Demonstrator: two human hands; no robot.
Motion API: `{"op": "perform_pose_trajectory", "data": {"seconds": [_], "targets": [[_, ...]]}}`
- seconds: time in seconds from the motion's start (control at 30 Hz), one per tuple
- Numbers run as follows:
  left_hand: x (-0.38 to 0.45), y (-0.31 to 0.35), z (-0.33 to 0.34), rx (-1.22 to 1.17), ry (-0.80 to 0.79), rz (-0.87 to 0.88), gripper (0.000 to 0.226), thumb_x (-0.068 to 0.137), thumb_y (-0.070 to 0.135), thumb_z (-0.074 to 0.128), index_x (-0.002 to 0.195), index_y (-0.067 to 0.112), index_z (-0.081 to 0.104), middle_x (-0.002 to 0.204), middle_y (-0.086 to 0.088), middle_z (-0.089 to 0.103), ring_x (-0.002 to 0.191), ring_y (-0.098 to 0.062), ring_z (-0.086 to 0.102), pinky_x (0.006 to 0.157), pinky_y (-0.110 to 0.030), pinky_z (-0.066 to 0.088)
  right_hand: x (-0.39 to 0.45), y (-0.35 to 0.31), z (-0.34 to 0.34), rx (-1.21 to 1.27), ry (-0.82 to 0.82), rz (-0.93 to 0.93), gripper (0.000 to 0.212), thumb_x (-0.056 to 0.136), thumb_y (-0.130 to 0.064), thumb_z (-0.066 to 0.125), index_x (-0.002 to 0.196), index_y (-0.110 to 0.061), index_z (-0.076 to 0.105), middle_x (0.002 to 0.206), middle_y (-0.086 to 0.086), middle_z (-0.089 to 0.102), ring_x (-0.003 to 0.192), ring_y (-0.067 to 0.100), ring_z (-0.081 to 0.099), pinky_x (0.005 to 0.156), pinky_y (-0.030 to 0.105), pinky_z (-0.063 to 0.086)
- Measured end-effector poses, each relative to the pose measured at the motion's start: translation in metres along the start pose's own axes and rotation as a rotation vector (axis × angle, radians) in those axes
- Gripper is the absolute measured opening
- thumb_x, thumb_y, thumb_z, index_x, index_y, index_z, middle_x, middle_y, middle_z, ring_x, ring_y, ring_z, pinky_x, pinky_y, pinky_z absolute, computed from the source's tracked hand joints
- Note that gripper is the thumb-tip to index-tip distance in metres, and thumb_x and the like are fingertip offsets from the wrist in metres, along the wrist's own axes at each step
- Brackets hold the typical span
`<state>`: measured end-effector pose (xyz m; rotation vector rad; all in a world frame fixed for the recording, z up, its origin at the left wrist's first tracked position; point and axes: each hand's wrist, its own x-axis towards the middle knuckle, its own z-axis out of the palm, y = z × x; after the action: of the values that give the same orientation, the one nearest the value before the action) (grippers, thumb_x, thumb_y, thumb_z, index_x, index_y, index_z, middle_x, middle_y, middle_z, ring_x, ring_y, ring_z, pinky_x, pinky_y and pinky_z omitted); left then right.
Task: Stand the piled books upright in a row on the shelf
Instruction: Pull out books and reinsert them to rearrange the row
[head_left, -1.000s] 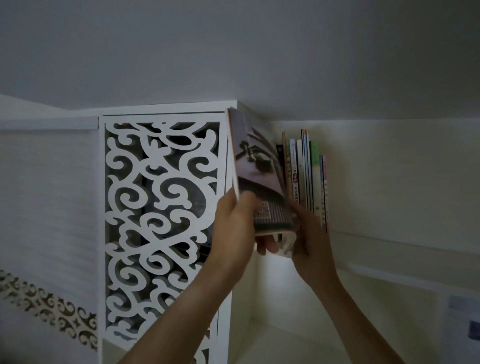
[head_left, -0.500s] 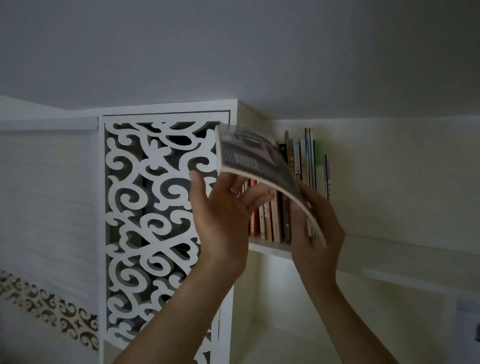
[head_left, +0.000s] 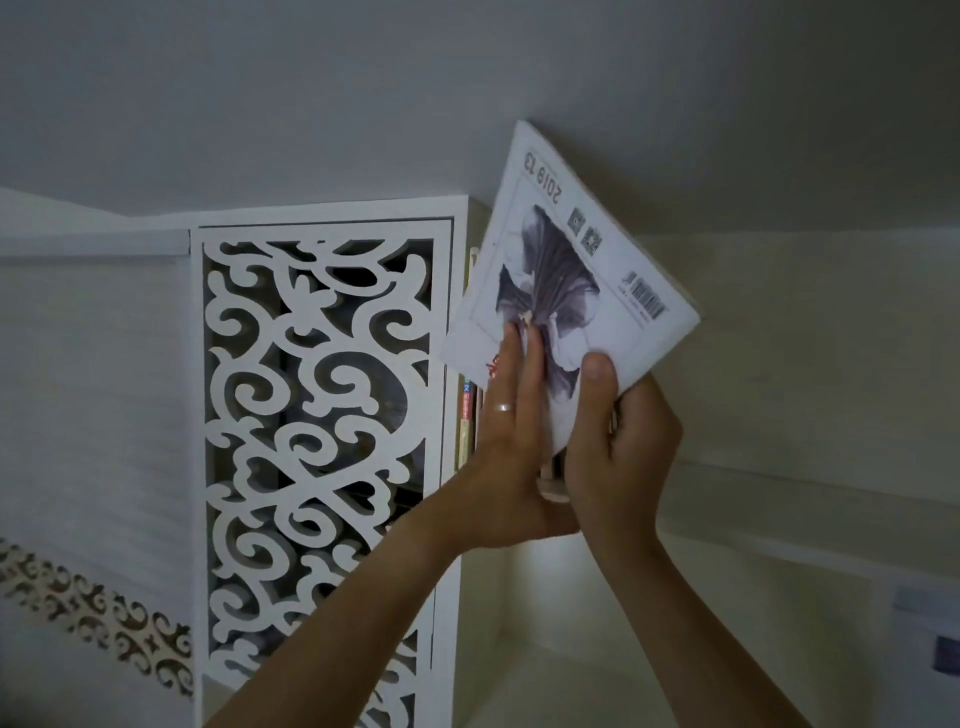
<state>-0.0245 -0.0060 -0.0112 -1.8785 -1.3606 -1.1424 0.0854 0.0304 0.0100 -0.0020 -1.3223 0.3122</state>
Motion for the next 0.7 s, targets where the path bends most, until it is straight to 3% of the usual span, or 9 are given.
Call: {"op": "perform_pose_trajectory", "data": {"seconds": [0.1, 0.2, 0.33, 0.43, 0.53, 0.63, 0.7], "targets": [[-0.001, 0.005, 0.011, 0.066, 0.164, -0.019, 0.122, 0.082, 0.050, 0.078, 0.159, -0.011, 0.004, 0.169, -0.028, -0.010, 0.160, -0.037, -0.011, 0.128, -0.061, 0.014, 0.000, -0.003, 0.003, 0.012, 0.030, 0.080, 0.041, 0.104, -0.036, 0.046, 0.107, -0.003, 0.069, 0.096, 0.001, 0.075, 0.086, -0.004, 0.069, 0.067, 0.004, 0.047], [-0.004, 0.006, 0.014, 0.078, 0.189, -0.094, 0.124, 0.076, 0.040, 0.084, 0.163, 0.000, 0.005, 0.171, -0.022, -0.008, 0.161, -0.032, -0.009, 0.126, -0.063, 0.018, 0.001, -0.002, 0.002, 0.087, 0.052, 0.231, 0.027, 0.105, -0.035, 0.049, 0.101, -0.015, 0.067, 0.086, -0.017, 0.070, 0.075, -0.009, 0.067, 0.062, 0.006, 0.048], [-0.013, 0.004, 0.016, 0.117, 0.196, -0.116, 0.115, 0.079, 0.033, 0.080, 0.165, 0.010, 0.007, 0.173, -0.015, -0.001, 0.162, -0.027, 0.001, 0.123, -0.058, 0.026, 0.006, 0.005, -0.002, 0.154, 0.064, 0.369, 0.038, 0.105, -0.044, 0.046, 0.095, -0.015, 0.069, 0.075, -0.003, 0.072, 0.067, 0.006, 0.068, 0.059, 0.019, 0.052], [-0.020, 0.007, 0.017, 0.090, 0.099, -0.171, 0.112, 0.083, 0.049, 0.072, 0.167, 0.023, 0.001, 0.173, -0.005, -0.004, 0.161, -0.021, 0.001, 0.125, -0.053, 0.021, 0.008, 0.010, -0.002, 0.157, 0.106, 0.444, 0.042, 0.105, -0.046, 0.043, 0.093, -0.016, 0.070, 0.077, 0.002, 0.072, 0.070, 0.016, 0.071, 0.059, 0.028, 0.056], [-0.031, -0.001, 0.012, -0.147, -0.032, -0.208, 0.080, 0.097, 0.063, 0.047, 0.164, 0.043, 0.008, 0.172, 0.010, 0.000, 0.160, -0.012, -0.001, 0.126, -0.045, 0.017, 0.011, 0.017, -0.004, 0.108, 0.182, 0.507, 0.039, 0.108, -0.045, 0.041, 0.086, -0.028, 0.067, 0.081, 0.001, 0.074, 0.077, 0.021, 0.072, 0.067, 0.036, 0.057], [-0.039, -0.014, 0.013, -0.182, 0.222, -0.378, 0.048, 0.103, 0.046, 0.042, 0.151, 0.038, 0.042, 0.150, 0.007, 0.034, 0.138, -0.006, 0.034, 0.113, -0.035, 0.036, 0.009, 0.029, -0.009, 0.061, 0.196, 0.570, 0.043, 0.108, -0.049, 0.040, 0.083, -0.026, 0.066, 0.082, 0.002, 0.073, 0.078, 0.022, 0.072, 0.068, 0.037, 0.056], [-0.039, -0.018, 0.019, 0.036, 0.465, -0.635, 0.031, 0.102, 0.025, 0.051, 0.131, 0.015, 0.055, 0.131, -0.009, 0.048, 0.120, -0.024, 0.047, 0.098, -0.045, 0.045, 0.004, 0.033, -0.011, 0.089, 0.225, 0.617, 0.042, 0.108, -0.050, 0.040, 0.083, -0.029, 0.067, 0.083, -0.003, 0.074, 0.078, 0.016, 0.072, 0.068, 0.034, 0.058]]}}
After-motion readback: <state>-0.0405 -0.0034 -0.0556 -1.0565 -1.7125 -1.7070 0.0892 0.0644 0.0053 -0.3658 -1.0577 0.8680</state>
